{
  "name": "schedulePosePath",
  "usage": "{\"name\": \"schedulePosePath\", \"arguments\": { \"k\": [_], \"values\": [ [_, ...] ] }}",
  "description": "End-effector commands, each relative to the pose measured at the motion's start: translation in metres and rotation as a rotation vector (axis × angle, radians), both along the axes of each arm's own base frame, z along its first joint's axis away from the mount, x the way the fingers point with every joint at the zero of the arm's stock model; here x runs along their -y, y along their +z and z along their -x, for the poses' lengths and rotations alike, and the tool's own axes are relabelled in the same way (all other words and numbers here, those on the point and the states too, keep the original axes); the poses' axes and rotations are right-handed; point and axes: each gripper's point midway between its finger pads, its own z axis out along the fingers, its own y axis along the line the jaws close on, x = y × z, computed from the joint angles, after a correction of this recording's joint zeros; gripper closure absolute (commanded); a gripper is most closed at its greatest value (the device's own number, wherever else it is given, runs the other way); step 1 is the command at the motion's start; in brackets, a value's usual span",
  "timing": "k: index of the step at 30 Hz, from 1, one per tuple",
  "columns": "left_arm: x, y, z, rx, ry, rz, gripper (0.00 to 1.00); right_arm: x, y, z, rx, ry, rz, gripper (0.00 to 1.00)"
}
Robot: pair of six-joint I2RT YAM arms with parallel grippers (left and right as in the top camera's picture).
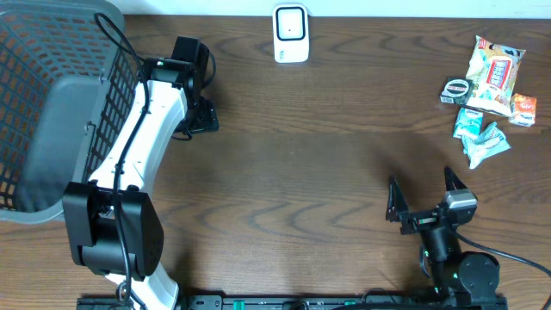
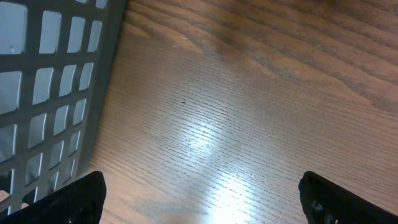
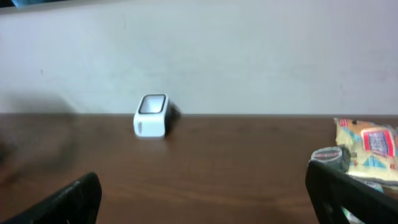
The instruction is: Scan the item barcode
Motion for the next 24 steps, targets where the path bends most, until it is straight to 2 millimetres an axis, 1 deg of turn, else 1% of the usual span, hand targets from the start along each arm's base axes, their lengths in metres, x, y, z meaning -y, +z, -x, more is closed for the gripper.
{"name": "schedulePosePath", "arguments": {
  "k": [1, 7, 14, 17, 21, 24],
  "values": [
    [-0.004, 0.003, 0.002, 0.005, 0.015, -0.011, 0.02, 0.003, -0.018, -0.007, 0.007, -0.019, 0.014, 0.01],
    [-0.004, 0.003, 0.002, 0.005, 0.015, -0.011, 0.02, 0.001, -0.031, -0.011, 0.022, -0.008, 0.013, 0.01],
    [-0.004, 0.003, 0.002, 0.005, 0.015, -0.011, 0.02, 0.002, -0.034, -0.011, 0.015, -0.013, 0.022, 0.01],
    [-0.004, 0.003, 0.002, 0.005, 0.015, -0.011, 0.02, 0.003, -0.043, -0.012, -0.024, -0.021, 0.024, 0.01],
    [-0.004, 0.003, 0.002, 0.005, 0.015, -0.011, 0.02, 0.005, -0.064, -0.012, -0.11, -0.027, 0.03, 0.01],
    [-0.004, 0.003, 0.002, 0.005, 0.015, -0.011, 0.03, 0.005, -0.065, -0.012, -0.114, -0.03, 0.03, 0.01]
  ]
}}
